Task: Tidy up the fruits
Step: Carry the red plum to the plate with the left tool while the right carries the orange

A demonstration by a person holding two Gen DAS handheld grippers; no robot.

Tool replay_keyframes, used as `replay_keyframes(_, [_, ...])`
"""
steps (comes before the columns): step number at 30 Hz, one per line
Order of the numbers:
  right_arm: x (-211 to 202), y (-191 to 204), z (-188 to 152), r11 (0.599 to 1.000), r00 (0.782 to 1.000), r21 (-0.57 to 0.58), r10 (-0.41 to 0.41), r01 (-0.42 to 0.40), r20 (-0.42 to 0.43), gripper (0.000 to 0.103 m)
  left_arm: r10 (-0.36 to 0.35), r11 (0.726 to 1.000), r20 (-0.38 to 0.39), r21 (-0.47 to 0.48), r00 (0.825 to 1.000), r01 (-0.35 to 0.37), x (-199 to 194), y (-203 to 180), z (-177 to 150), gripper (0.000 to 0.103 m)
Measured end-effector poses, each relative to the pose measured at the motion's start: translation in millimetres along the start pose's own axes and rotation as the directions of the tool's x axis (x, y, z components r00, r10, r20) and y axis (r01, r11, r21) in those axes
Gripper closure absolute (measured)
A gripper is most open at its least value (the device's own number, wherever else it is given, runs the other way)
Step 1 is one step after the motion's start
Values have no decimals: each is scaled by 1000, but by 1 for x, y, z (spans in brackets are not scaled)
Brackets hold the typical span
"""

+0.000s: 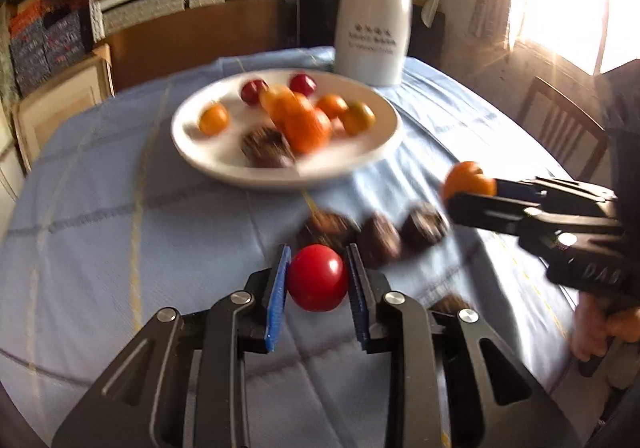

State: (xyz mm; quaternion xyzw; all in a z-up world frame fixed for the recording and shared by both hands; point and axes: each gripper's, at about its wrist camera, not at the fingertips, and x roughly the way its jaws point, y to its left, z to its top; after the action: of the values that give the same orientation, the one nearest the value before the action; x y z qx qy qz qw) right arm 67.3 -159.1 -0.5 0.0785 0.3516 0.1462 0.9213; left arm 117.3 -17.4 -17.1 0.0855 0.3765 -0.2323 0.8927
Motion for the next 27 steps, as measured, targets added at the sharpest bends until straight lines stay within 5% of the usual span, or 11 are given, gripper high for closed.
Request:
replay_keyframes(8, [45,-33,66,997,999,66,-29,30,-20,67,35,996,6,-80,999,-35,42,56,66,76])
replay_keyframes(13, [85,-35,77,998,997,41,-39,42,-71,67,35,994,-26,-99,999,-38,82,76,84,76])
replay_keyframes(17, [105,-37,74,998,992,40,-37,42,-117,65,47,995,-22,-88,999,-49,95,75,90,57])
replay_keyframes(20, [101,-38,72,998,994,44,-34,39,-105,54,44,994,-6,-104,999,-45,89,75,87,34])
replay_keyframes(24, [75,-37,72,998,998,64,-24,27,-53,52,56,987,25,-150,998,-52,67,78,75,23])
replay_keyframes(27, [52,-39,65,994,1000,104,-11,12,-12,41,63,982,52,-184,997,-52,45,76,55,11])
